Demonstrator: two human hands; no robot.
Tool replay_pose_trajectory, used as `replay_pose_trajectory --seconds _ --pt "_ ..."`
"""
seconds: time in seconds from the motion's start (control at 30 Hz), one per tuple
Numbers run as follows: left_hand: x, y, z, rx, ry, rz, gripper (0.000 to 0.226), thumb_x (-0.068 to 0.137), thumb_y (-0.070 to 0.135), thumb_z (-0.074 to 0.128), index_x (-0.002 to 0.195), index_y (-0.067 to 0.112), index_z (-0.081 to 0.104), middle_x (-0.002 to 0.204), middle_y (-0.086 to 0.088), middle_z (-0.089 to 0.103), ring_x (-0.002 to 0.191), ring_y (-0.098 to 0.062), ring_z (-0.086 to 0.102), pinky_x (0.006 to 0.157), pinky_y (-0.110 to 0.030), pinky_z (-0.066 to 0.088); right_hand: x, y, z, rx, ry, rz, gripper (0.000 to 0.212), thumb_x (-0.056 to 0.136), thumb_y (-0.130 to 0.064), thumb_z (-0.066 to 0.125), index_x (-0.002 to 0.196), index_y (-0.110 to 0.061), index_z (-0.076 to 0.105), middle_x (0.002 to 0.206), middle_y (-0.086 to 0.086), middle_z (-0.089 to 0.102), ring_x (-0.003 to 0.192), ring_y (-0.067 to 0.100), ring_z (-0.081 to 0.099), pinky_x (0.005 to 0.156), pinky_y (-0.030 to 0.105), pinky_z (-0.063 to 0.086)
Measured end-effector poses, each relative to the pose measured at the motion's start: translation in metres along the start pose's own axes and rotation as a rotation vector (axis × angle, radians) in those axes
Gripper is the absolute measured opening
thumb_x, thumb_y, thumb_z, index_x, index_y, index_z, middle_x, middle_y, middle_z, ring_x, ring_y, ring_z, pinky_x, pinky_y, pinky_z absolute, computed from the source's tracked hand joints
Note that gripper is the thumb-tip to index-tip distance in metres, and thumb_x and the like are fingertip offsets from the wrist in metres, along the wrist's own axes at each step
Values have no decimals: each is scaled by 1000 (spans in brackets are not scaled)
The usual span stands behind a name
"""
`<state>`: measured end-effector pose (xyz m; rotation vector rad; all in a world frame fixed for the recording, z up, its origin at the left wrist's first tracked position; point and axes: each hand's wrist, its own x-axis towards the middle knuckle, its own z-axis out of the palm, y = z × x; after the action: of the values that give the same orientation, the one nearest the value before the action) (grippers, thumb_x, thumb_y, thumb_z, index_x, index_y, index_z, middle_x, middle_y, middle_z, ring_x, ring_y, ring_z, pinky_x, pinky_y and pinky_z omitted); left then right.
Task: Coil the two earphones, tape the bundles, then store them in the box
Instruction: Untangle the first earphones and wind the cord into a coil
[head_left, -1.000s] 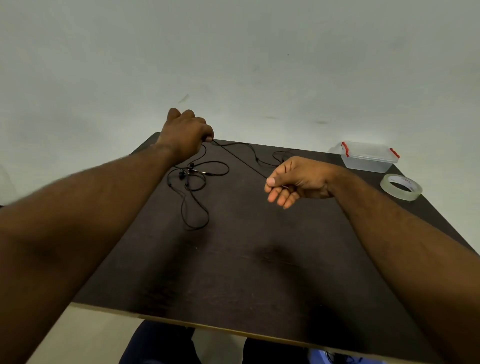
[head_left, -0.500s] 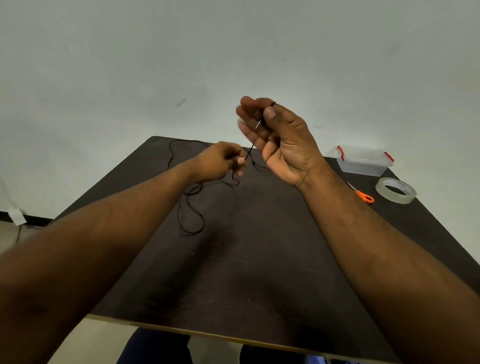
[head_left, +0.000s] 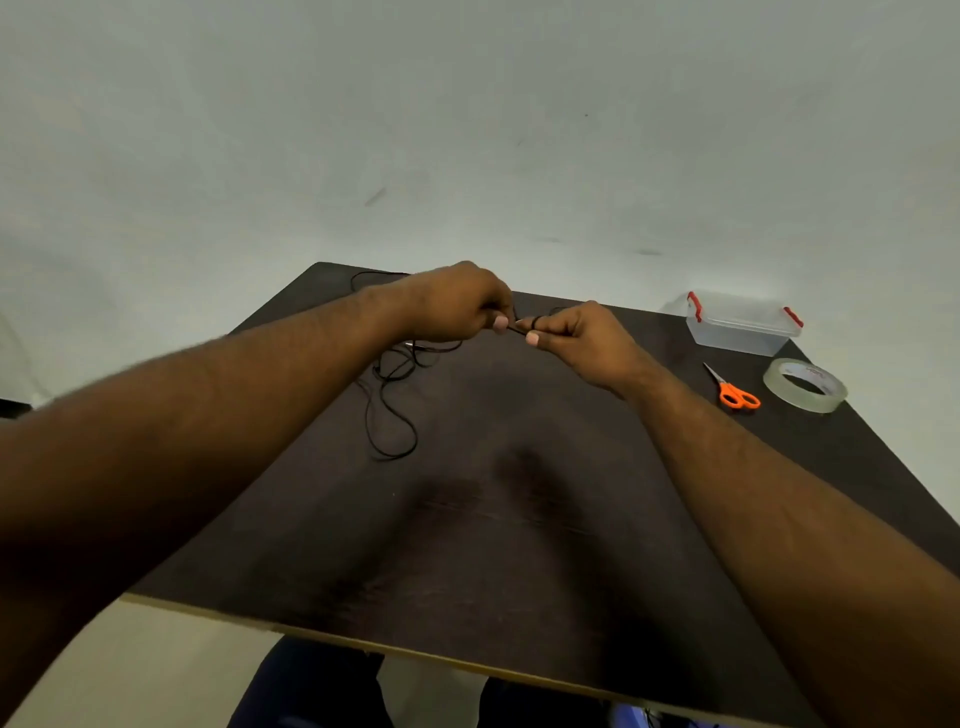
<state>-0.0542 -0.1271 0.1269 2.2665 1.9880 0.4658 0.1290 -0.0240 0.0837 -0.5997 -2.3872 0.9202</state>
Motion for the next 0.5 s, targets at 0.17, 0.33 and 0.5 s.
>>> replay_pose_trajectory --seconds 0.17,0.33,0.5 --pt "5 4 -15 103 65 74 14 96 15 54 98 15 67 92 11 59 88 -10 56 78 -29 44 -1 -7 -1 264 -142 216 14 87 -14 69 98 -9 76 104 -2 74 101 14 69 85 30 56" --pt "9 15 -17 -60 194 193 13 93 5 55 95 9 67 88 6 62 83 -6 57 76 -19 44 -5 -22 -11 771 -372 448 27 81 -12 65 106 -5 71 112 16 71 104 28 68 82 35 58" --pt "2 25 -6 -471 207 116 14 95 7 55 91 5 68 90 -15 69 78 -27 65 70 -40 52 -15 -35 -12 1012 -398 295 24 84 -13 59 101 -11 76 106 12 73 97 24 71 77 35 59"
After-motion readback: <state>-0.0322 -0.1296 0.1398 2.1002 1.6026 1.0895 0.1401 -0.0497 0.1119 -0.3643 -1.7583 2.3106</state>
